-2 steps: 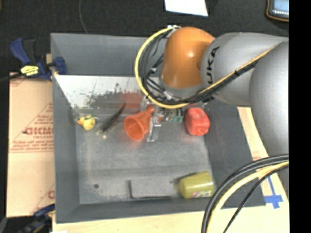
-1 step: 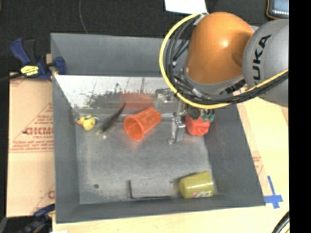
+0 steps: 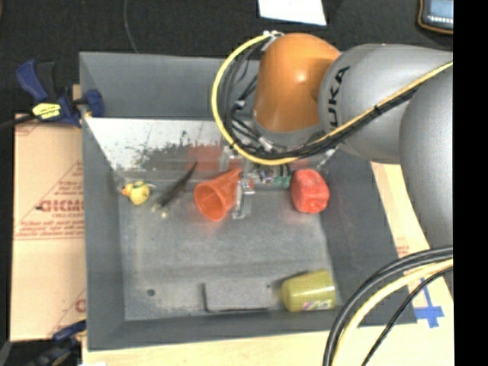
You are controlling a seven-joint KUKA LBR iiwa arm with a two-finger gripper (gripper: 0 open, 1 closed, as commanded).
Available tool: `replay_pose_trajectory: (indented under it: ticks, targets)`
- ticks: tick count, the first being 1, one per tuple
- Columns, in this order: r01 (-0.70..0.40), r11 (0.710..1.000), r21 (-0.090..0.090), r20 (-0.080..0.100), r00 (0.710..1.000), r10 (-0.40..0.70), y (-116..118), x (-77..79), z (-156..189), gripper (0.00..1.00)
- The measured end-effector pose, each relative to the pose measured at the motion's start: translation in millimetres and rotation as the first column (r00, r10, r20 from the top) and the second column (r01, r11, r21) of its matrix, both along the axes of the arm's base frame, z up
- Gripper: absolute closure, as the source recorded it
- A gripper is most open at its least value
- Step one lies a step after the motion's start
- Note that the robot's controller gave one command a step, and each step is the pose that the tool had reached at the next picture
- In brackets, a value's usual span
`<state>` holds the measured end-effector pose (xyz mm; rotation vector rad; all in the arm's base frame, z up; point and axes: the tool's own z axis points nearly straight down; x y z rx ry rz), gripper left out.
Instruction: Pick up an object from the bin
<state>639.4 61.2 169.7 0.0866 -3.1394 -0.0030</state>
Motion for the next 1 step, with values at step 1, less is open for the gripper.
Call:
replay_pose_trajectory:
  ticks: [1]
  targets:
    - [-0.135, 0.991, -0.002, 0.026, 0.990, 0.135, -18.7, -44.5, 5.0, 0.00]
